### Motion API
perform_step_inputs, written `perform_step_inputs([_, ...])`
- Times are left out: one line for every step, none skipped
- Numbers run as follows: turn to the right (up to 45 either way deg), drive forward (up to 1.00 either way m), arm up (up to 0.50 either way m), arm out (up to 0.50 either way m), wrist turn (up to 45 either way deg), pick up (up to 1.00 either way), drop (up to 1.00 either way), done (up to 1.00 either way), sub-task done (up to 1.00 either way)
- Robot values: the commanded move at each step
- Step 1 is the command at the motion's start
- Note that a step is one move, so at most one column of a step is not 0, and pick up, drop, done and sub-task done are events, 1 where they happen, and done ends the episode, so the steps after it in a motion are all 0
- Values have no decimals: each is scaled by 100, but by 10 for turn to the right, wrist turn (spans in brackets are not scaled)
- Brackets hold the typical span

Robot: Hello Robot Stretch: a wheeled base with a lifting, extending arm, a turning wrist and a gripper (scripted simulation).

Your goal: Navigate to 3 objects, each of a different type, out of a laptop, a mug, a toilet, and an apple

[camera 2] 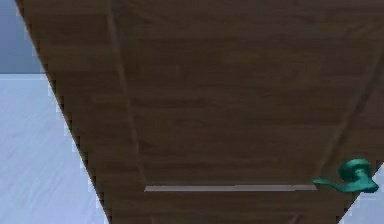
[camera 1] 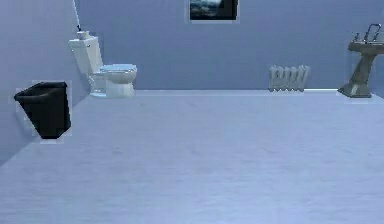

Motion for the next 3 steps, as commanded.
perform_step_inputs([0,10,0,0,0,0,0,0,0])
perform_step_inputs([-90,0,0,0,0,0,0,0,0])
perform_step_inputs([0,100,0,0,0,0,0,0,0])
